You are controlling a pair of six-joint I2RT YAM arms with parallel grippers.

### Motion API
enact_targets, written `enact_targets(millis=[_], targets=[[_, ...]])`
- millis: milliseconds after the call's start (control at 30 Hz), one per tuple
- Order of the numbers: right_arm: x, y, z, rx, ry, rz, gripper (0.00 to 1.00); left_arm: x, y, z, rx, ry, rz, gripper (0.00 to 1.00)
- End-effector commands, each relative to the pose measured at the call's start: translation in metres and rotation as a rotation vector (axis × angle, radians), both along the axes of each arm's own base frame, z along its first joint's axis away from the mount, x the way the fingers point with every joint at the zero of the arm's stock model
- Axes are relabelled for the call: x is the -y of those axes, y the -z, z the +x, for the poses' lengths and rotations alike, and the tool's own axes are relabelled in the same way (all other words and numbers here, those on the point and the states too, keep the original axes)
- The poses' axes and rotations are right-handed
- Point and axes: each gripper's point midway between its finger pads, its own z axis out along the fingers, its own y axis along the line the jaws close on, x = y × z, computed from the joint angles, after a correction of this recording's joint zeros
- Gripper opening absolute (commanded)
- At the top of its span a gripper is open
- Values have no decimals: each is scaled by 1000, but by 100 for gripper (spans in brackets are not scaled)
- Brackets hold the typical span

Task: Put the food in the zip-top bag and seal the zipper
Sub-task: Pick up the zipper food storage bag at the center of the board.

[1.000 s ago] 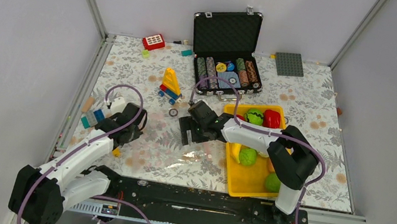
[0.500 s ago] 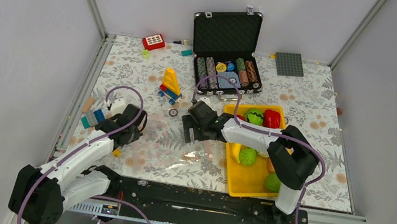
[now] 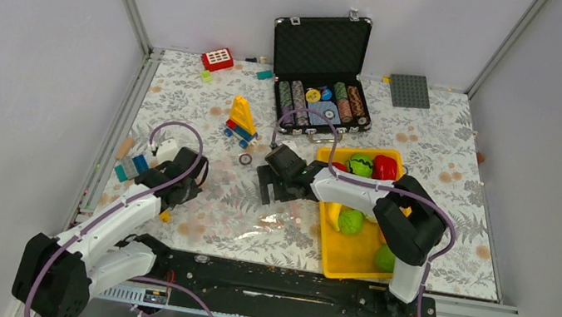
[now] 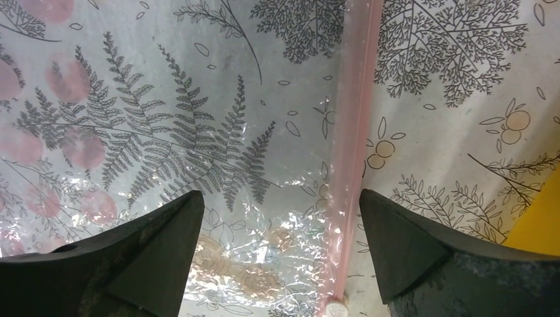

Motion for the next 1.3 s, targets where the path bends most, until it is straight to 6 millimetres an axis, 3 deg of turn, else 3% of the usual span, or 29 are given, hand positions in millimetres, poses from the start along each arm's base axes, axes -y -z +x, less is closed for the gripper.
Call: enact_targets(millis=[0, 500, 767, 900, 1000, 1133, 1267], targets=[[-13, -16, -4, -13, -23, 62, 95, 3, -2, 7, 33, -11, -13, 0], [-44, -49, -24, -81, -72, 294, 94, 6, 12, 1, 1, -17, -38, 0], [-60, -34, -36, -184, -53, 366, 90, 9, 18, -3, -12, -23, -65, 0], [-58, -19, -33, -212, 7, 355, 87, 12, 37, -19, -55, -70, -118, 0], [-56, -9, -34, -224, 31, 366, 80, 12, 44, -25, -61, -85, -134, 0], [-62, -12, -31, -209, 26, 414, 66, 13, 43, -24, -54, -96, -147, 0], [-69, -16, -31, -193, 14, 476, 42, 14, 39, -21, -36, -99, -153, 0]])
